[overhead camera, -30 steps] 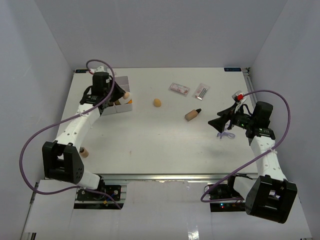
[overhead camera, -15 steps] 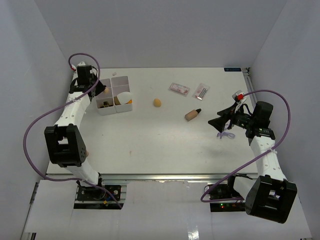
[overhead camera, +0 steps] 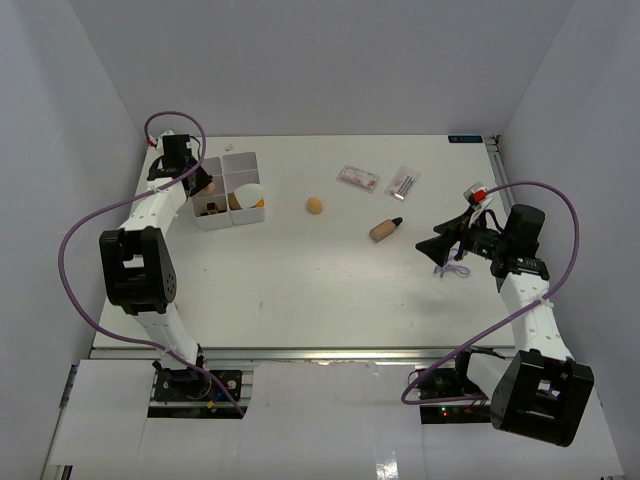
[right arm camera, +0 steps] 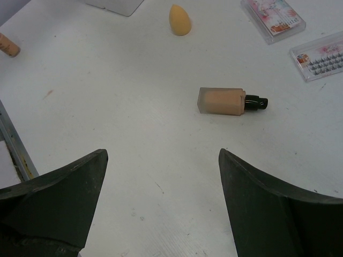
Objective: Organize the makeup
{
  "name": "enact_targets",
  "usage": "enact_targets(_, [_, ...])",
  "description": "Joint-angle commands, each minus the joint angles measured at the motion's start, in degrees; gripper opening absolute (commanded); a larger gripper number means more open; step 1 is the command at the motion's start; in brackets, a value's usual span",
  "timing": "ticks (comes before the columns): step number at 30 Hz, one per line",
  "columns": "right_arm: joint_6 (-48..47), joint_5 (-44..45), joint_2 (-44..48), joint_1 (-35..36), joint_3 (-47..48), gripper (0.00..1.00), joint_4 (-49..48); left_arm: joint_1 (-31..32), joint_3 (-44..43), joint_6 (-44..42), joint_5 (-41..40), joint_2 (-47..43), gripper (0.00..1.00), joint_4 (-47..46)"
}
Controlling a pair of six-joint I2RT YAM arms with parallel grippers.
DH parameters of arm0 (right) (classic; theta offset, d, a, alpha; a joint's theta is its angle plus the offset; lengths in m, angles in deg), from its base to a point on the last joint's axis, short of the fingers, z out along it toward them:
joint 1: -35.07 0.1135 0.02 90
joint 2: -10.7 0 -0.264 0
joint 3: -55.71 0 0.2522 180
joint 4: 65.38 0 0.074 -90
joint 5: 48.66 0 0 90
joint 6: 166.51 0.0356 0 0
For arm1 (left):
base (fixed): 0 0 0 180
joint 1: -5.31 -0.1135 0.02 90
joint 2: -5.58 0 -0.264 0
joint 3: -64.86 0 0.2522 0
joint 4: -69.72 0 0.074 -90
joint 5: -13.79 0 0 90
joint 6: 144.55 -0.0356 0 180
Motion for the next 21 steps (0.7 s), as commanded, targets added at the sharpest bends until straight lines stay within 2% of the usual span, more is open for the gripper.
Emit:
enact_targets(1, [-0.29, -0.48, -0.18, -0.18, -0.05, 0.90, -1.84, -0.37, -2.75, 0.12, -1.06, -0.22, 0.44, -1.74])
enact_targets(8, [-0.51, -0.46, -0.02, -0.27, -0.29, 0.91, -1.84, -0.70, -1.96, -0.65, -0.10, -1.06, 0.61, -2.03])
enact_targets(16, [-1.49, -3.46, 0.26, -0.26, -0.91, 0.91, -1.91, -1.33, -2.16, -1.89, 1.66, -2.75, 0.64, -2.00])
enact_targets(19, [-1.79, -6.80, 0.19, 0.17, -1.86, 0.91, -2.99, -1.33, -1.45, -5.42, 8.21, -5.27, 0.63, -2.43])
enact_targets(21, [-2.95, -6.06, -0.30, 2.49, -1.64, 0.91, -2.20, -1.33, 0.92, -8.04, 15.30, -8.37, 0.63, -3.31])
